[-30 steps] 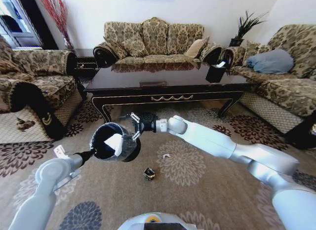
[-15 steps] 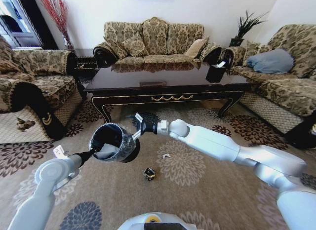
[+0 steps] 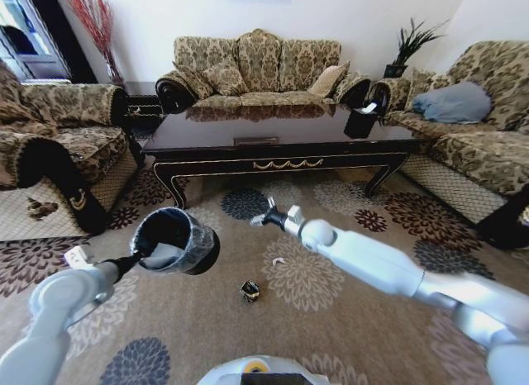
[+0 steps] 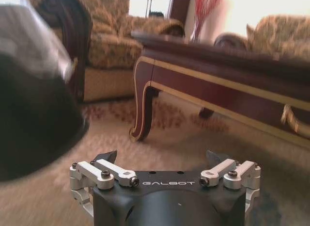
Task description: Move to the front of the table and pick up the trash from the floor, then place it into the trash bin.
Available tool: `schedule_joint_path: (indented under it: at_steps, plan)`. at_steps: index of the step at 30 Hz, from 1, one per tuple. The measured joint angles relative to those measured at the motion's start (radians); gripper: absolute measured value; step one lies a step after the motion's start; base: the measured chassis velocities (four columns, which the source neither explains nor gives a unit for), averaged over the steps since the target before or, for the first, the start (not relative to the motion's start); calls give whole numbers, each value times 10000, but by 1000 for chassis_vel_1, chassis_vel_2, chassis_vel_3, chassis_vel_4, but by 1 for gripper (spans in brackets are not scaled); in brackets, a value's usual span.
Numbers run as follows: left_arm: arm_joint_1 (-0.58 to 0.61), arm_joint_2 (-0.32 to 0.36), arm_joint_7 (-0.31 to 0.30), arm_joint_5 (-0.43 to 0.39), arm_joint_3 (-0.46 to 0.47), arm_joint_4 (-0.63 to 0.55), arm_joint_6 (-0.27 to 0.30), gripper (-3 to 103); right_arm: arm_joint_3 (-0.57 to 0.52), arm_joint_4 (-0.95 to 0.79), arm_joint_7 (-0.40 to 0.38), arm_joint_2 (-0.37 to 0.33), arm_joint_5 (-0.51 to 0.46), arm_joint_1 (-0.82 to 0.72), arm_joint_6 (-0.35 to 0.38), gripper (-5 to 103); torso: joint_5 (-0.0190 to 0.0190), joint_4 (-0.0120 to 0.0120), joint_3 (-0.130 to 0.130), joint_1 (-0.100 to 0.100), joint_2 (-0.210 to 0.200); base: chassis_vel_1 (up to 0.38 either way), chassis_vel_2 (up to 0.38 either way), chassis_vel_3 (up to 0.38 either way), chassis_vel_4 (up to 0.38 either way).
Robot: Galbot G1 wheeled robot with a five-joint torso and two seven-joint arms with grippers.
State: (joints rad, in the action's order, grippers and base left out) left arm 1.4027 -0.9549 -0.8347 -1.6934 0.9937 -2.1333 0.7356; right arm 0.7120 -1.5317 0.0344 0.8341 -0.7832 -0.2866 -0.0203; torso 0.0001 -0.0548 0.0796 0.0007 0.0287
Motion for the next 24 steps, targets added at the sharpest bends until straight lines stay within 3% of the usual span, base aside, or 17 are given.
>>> schedule_joint_path:
  at_steps: [5,12,15,20,24]
  plan:
    - [116,81,-30,-397,517,-119,-1,0,436,401,70,169,360,-705,13,100,0,-3,0,0,0,0,0,0,0]
    - [288,19,-77,-660,1006,-410,-2,0,1366,1384,563,705,1618,-1202,-169,100,0,0,0,0,0,0,0,0,0]
    - [298,54,-74,-664,977,-423,-1,0,1641,1565,562,780,1408,-1292,-82,100,-1,0,0,0,0,0,0,0,0]
    - [286,97,-58,-613,892,-400,-1,0,2027,1548,489,803,-37,-1377,494,100,-2,-2,0,0,0,0,0,0,0]
    - [275,29,-30,-522,812,-393,0,0,2203,1639,1116,786,-511,-1289,838,100,-2,-1,0,0,0,0,0,0,0]
